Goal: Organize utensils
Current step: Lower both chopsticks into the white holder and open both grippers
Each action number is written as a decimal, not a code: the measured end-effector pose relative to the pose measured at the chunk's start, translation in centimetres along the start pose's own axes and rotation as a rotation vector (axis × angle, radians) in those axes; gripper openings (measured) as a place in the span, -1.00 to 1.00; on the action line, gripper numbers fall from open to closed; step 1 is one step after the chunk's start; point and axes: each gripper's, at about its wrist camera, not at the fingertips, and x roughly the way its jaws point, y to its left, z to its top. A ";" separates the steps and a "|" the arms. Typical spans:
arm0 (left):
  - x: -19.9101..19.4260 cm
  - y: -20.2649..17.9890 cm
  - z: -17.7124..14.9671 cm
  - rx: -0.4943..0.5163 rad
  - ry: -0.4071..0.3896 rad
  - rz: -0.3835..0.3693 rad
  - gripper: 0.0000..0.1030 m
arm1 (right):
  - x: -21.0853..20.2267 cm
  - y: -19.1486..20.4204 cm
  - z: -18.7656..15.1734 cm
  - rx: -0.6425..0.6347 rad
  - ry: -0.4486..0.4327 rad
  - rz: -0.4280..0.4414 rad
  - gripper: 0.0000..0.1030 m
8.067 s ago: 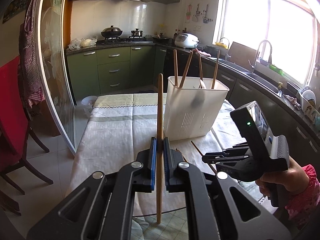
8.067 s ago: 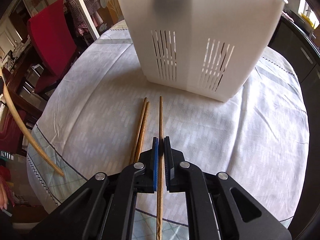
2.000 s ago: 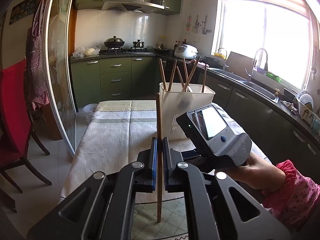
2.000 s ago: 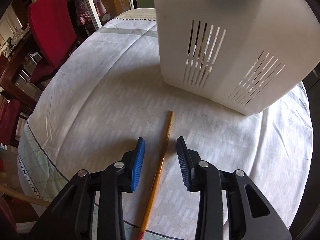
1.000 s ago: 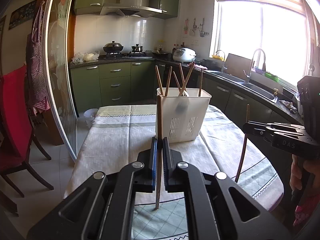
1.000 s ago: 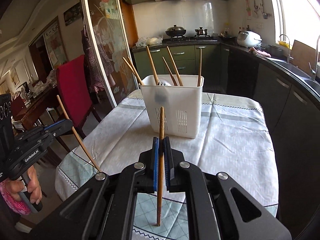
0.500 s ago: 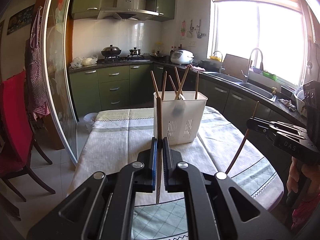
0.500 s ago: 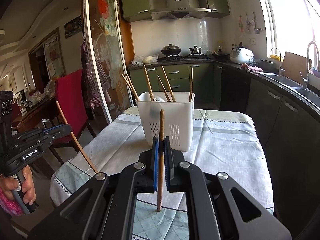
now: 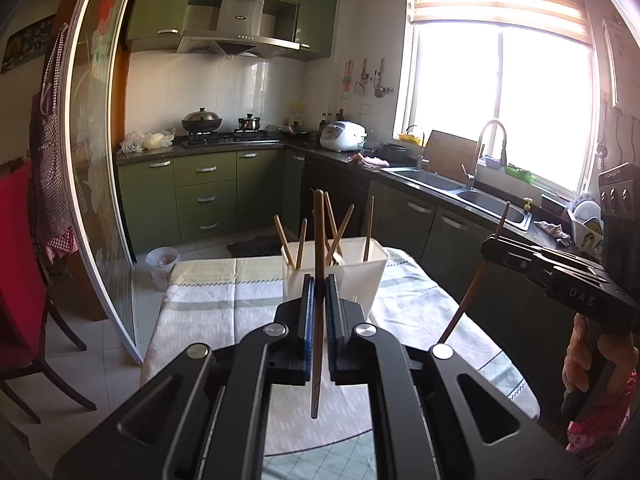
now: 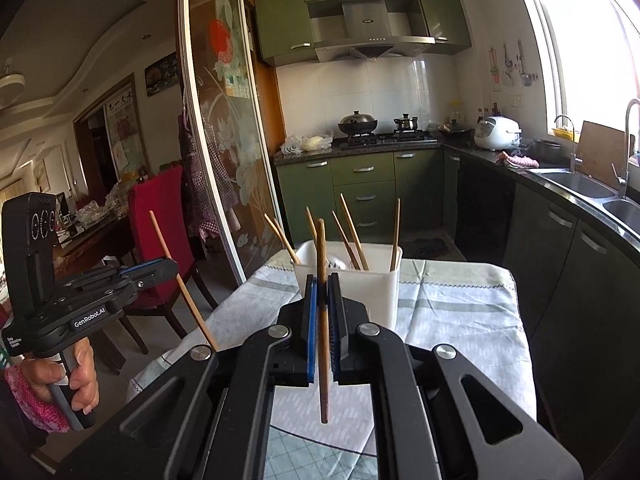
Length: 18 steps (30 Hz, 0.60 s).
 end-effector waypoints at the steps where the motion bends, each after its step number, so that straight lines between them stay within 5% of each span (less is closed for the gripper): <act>1: 0.2 -0.1 1.0 0.006 -0.018 -0.001 -0.90 | -0.2 0.0 0.6 -0.004 -0.010 0.000 -0.88; 9: 3.1 -1.5 7.9 0.035 -0.166 0.018 -0.90 | -0.4 -0.9 2.3 -0.018 -0.015 -0.003 -0.88; 18: 7.3 -2.9 11.5 0.057 -0.191 0.056 -0.90 | 0.3 -3.7 1.7 0.024 0.019 -0.011 -0.88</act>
